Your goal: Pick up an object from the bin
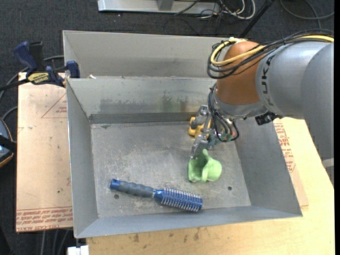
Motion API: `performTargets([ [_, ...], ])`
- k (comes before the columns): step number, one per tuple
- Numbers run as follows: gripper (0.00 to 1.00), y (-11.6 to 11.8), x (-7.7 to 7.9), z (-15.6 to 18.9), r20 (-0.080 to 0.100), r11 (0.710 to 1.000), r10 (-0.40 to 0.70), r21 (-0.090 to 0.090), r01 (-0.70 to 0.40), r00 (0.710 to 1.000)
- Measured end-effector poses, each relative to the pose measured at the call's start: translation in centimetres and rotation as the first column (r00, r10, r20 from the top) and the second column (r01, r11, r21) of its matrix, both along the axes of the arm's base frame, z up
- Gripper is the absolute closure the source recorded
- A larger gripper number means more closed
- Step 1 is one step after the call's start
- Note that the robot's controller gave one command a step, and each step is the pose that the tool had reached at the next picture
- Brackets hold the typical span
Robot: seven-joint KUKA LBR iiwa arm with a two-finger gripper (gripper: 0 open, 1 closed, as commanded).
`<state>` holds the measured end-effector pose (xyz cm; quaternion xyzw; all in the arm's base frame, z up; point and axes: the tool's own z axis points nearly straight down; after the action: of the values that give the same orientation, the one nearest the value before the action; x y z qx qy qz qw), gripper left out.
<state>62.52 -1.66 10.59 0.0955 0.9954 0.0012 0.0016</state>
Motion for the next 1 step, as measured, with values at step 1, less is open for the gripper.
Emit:
performTargets([
  [1, 0.00, -3.25, -2.54, -1.99, 0.002, 0.974, 0.228, 0.000, -0.228, 0.974],
])
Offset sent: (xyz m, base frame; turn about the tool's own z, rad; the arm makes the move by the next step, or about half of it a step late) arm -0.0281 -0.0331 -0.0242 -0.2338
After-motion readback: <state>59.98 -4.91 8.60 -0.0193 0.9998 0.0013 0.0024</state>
